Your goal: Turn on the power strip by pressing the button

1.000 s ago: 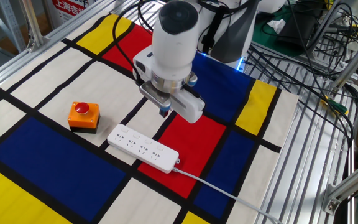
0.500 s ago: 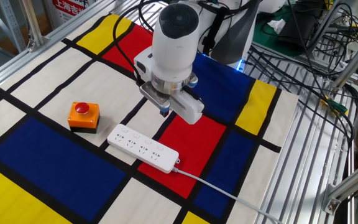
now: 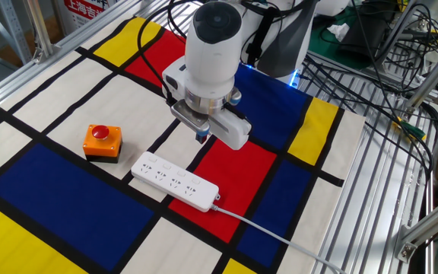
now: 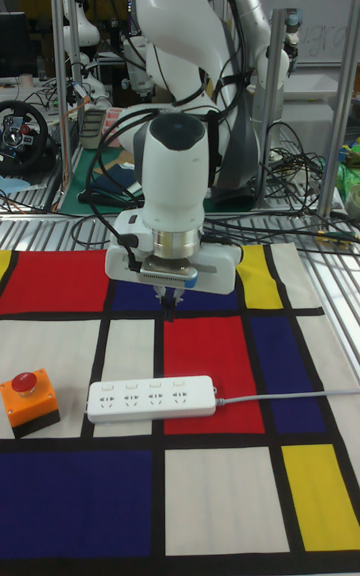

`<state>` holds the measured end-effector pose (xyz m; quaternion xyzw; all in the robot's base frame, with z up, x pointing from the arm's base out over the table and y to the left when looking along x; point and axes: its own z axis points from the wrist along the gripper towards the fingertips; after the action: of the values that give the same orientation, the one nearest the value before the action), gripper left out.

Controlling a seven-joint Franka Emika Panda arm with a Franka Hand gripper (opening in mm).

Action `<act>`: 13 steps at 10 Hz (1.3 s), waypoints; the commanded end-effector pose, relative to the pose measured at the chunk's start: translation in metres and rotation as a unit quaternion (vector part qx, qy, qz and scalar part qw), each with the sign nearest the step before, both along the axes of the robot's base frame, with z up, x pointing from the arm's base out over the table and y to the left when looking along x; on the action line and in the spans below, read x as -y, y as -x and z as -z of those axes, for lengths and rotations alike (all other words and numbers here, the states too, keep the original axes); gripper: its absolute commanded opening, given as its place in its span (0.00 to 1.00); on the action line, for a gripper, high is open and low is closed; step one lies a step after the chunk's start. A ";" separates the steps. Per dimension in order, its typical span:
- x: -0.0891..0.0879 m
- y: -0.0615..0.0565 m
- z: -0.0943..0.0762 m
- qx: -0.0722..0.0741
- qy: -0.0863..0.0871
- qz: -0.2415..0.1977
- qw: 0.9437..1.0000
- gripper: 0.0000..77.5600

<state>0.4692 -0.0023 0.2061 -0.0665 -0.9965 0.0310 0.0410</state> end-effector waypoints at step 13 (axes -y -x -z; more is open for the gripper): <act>-0.011 0.001 0.021 0.007 -0.012 -0.042 0.999 0.00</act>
<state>0.4692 0.0039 0.1890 -0.0248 -0.9988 0.0235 0.0352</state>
